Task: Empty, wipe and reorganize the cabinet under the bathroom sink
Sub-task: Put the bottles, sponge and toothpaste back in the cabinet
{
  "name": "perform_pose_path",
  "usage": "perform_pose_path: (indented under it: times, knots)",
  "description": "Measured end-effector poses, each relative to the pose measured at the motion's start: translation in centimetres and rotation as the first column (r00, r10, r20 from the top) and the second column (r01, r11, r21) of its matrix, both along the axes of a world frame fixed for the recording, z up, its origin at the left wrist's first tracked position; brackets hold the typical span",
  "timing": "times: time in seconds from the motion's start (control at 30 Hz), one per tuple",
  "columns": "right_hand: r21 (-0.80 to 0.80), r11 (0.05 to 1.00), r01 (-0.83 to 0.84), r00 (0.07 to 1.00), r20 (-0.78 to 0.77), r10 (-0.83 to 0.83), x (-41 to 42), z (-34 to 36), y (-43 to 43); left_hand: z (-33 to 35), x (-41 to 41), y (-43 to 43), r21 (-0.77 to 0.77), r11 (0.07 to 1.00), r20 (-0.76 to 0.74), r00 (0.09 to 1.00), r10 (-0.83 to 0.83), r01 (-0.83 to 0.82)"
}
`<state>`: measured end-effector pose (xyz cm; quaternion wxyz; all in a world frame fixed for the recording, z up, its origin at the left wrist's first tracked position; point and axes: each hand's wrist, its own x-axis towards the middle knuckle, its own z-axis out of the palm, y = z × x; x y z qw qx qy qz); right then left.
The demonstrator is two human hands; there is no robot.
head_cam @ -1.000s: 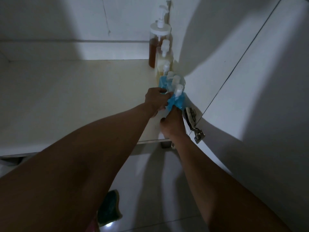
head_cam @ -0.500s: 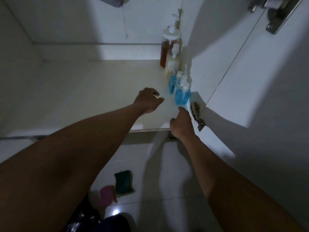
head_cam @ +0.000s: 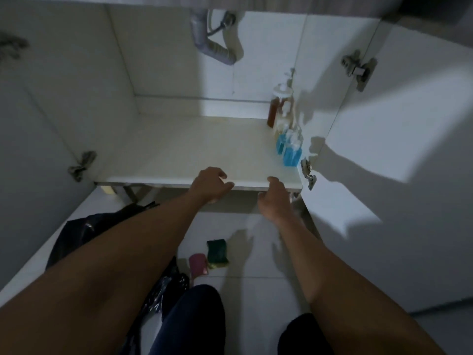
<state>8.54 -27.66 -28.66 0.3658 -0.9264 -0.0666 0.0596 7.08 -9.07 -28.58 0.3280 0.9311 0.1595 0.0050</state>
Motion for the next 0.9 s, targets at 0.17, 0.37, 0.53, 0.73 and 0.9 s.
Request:
perform_pose_path:
  times: [0.17, 0.37, 0.53, 0.73, 0.9]
  knots:
    - [-0.013, 0.995, -0.1, 0.992, -0.085, 0.098, -2.6, -3.1, 2.0, -4.0, -3.5, 1.1, -0.061, 0.996, -0.086, 0.995, 0.055, -0.06]
    - [-0.061, 0.987, -0.147, 0.956, -0.267, 0.126, -3.9, -10.7, 5.0, -12.5, -6.0, 3.1, -0.037, 0.989, -0.296, 0.947, 0.127, -0.144]
    - [-0.132, 0.98, -0.152, 0.896, -0.436, 0.081, -4.3, -17.3, 7.0, -19.6, -6.4, 3.4, -0.054, 0.968, -0.463, 0.865, 0.193, -0.245]
    - [-0.123, 0.987, -0.106, 0.855, -0.518, 0.027, -4.4, -23.1, 8.5, -25.9, -7.3, 3.3, 0.021, 0.975, -0.588, 0.786, 0.19, -0.219]
    - [-0.12, 0.991, 0.055, 0.837, -0.536, -0.111, -3.8, -26.6, 9.8, -27.6, -6.7, 2.4, 0.107, 0.971, -0.587, 0.775, 0.234, -0.213]
